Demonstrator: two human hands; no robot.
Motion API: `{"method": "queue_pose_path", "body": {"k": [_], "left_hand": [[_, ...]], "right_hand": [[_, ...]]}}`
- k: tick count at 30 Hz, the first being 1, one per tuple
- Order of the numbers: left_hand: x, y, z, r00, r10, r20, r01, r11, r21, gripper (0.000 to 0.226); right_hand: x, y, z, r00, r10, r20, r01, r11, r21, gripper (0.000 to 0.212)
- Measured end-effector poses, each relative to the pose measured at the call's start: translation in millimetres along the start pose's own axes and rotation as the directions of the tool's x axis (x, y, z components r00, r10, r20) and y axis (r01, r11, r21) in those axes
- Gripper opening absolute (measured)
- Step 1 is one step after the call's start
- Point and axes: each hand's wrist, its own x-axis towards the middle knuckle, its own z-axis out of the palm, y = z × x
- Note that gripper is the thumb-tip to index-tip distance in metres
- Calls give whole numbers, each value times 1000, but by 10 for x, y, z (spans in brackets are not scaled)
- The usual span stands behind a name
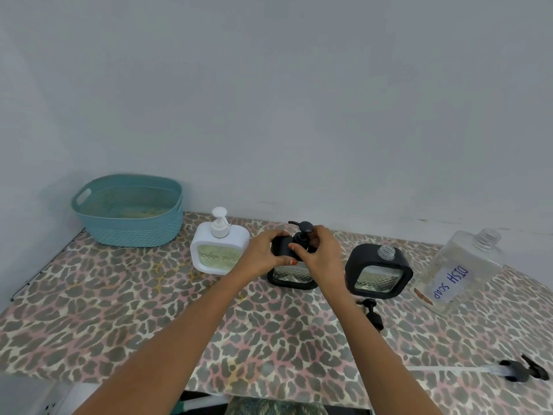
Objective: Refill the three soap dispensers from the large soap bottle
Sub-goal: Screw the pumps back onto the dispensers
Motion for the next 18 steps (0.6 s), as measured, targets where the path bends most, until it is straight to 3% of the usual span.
{"method": "queue_pose_path", "body": {"k": [7, 11, 18], "left_hand": [[17, -14, 0, 1000, 11, 6, -11, 1000, 9, 59], [5, -13, -9, 1000, 10, 8, -10, 1000, -2, 61], [-8, 23, -6, 1000, 20, 1, -20, 1000, 3, 58]], "right_hand": [[2, 52, -48, 992, -36, 120, 25, 996, 89, 45], [13, 82, -154, 976, -37, 213, 20, 997, 79, 29], [-11, 41, -16, 998, 47, 42, -51, 993, 108, 31]]}}
